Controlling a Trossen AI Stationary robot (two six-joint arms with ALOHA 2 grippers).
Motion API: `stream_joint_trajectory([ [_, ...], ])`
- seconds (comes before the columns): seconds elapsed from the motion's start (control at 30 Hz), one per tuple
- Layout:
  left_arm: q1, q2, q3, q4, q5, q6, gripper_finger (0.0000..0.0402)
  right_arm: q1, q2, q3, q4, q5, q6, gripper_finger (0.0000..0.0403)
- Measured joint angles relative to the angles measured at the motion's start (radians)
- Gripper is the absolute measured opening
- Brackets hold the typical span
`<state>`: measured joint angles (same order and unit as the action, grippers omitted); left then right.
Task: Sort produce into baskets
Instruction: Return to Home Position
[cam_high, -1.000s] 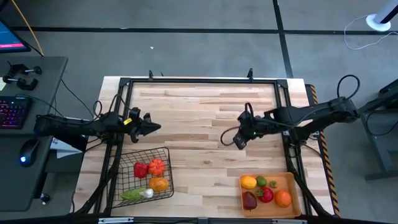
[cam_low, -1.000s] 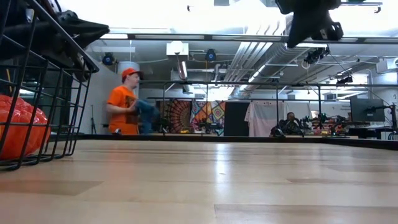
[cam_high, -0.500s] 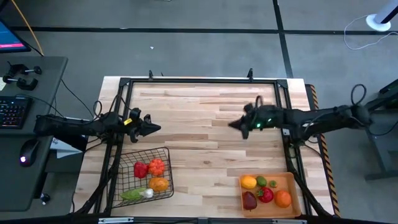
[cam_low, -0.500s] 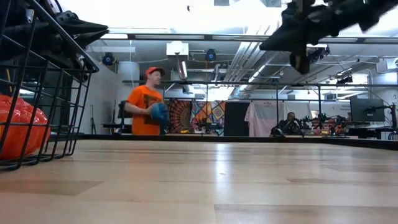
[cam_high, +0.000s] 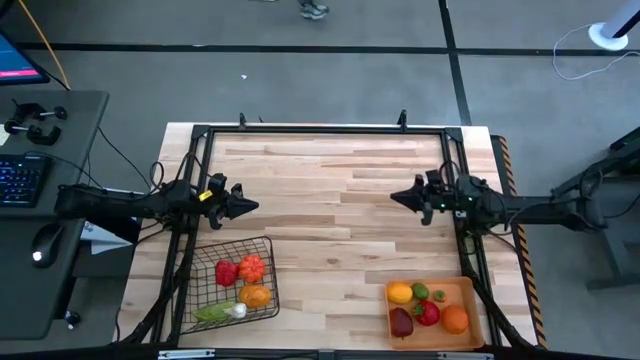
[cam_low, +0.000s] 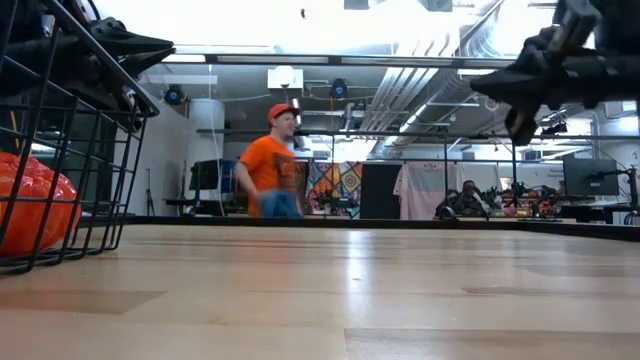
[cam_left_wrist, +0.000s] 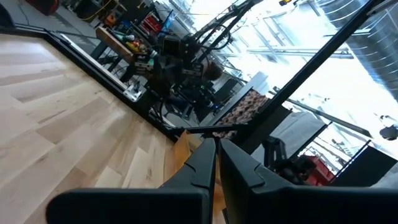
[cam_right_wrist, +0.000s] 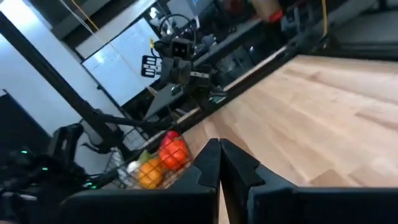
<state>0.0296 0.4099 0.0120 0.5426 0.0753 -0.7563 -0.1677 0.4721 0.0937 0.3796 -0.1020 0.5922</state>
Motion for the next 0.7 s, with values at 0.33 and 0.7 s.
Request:
stream_joint_trajectory([
  [0.33, 0.000, 0.000, 0.000, 0.000, 0.000, 0.000, 0.0009, -0.001, -0.146, -0.077, -0.204, 0.172, -0.343, 0.0000],
  [0.7, 0.000, 0.000, 0.000, 0.000, 0.000, 0.000, 0.0009, 0.003, -0.134, -0.076, -0.378, 0.175, -0.357, 0.0000],
])
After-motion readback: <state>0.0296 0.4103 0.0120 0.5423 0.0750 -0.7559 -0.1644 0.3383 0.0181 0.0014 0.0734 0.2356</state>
